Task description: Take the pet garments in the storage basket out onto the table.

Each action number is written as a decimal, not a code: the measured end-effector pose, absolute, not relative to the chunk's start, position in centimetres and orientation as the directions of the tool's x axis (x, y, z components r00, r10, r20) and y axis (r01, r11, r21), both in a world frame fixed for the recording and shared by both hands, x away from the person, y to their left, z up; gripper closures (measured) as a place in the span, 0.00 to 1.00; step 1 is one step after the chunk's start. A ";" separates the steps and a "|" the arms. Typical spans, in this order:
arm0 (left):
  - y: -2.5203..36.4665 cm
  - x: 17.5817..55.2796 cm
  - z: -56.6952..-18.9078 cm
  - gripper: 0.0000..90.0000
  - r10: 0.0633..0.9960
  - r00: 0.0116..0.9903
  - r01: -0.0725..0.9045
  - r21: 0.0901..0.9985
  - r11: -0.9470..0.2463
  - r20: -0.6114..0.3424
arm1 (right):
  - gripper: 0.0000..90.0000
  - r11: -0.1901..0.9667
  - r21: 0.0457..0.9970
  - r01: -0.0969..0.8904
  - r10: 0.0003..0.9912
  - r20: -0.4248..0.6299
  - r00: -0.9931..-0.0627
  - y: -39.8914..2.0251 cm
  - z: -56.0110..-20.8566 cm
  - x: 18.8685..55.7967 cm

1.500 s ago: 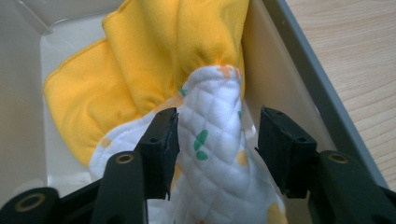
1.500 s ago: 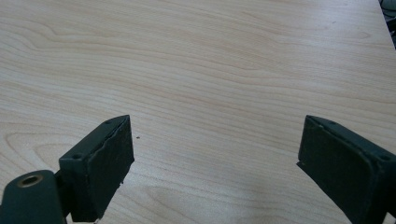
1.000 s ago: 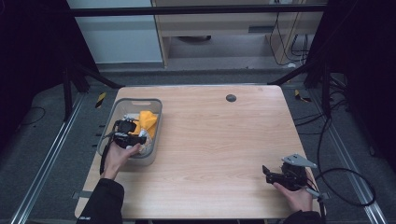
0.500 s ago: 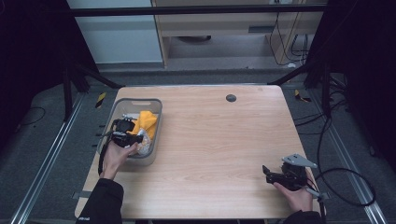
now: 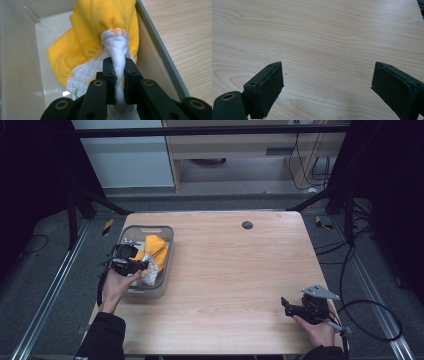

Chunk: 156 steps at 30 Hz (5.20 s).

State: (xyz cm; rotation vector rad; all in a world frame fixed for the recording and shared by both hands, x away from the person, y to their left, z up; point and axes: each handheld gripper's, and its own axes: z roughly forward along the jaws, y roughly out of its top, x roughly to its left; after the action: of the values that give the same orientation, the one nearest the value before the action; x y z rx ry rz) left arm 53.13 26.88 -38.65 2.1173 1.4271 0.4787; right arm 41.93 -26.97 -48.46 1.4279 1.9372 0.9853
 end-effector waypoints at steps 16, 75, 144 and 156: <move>27.9 52.1 -36.1 0.91 0.923 0.384 0.711 0.637 -0.298 0.004 | 0.11 0.177 0.806 0.564 0.954 -0.001 -0.298 -26.9 -48.4 41.9; 22.3 48.1 -29.7 0.91 0.794 0.607 0.551 0.705 -0.446 0.029 | 0.11 0.171 0.811 0.560 0.955 0.003 -0.296 -26.9 -48.3 41.8; 8.8 48.5 -36.9 0.91 0.576 0.817 0.448 0.616 -0.648 0.012 | 0.11 0.164 0.813 0.558 0.962 -0.006 -0.273 -27.7 -48.3 41.9; 7.8 48.7 -38.4 0.91 0.559 0.829 0.448 0.592 -0.670 0.005 | 0.11 0.163 0.812 0.560 0.962 -0.005 -0.273 -27.7 -48.3 41.9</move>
State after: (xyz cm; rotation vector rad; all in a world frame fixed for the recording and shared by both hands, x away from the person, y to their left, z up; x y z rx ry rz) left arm 48.66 7.75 -38.43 2.4160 0.7358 0.2482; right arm 41.91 -27.68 -48.33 1.4375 1.9077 0.9742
